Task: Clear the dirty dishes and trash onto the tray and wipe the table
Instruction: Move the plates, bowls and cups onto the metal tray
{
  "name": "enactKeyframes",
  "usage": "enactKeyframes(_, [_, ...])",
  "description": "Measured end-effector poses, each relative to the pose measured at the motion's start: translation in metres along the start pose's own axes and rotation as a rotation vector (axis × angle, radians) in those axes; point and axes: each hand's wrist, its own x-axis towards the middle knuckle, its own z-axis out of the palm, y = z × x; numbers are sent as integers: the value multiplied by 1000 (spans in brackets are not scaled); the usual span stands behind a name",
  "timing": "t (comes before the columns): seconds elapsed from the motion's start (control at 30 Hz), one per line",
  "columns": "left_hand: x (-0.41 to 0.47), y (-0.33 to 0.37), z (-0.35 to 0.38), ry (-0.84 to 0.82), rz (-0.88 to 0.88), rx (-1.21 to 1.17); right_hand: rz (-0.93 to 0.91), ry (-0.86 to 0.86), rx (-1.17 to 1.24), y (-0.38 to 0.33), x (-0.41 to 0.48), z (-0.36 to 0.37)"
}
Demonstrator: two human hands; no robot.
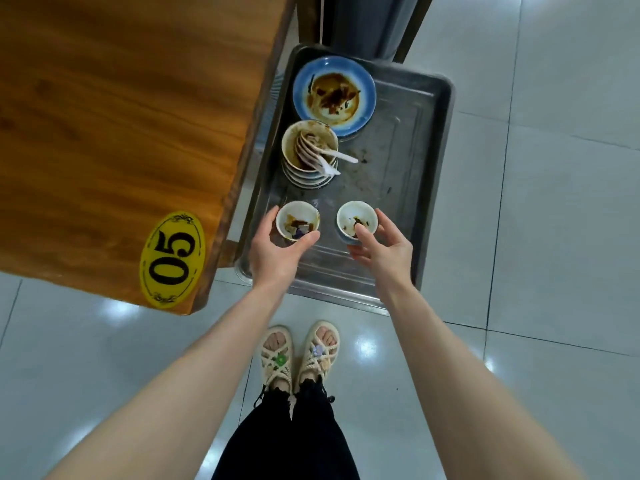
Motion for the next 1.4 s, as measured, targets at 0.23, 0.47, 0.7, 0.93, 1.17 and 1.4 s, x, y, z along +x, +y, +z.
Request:
enactKeyframes(0.23, [39,-30,24,14,10,-16,-22,20,38,38,40,11])
enactKeyframes(0.47, [57,-40,37,29,31,-7,-40,28,41,52,56,19])
enactKeyframes(0.7, [57,-42,36,-4,45,7,-41,10,20,49,53,15])
enactKeyframes(0.93, [54,-53,24,-59,-34,-217,-87,-75,-71,50,53,9])
enactKeyframes(1.17, [60,-52,26,-18,-58,-301,-121,-54,-90,53,56,19])
enactKeyframes(1.4, [64,-43,22,22,-78,-318,-133,-66,-95,53,59,34])
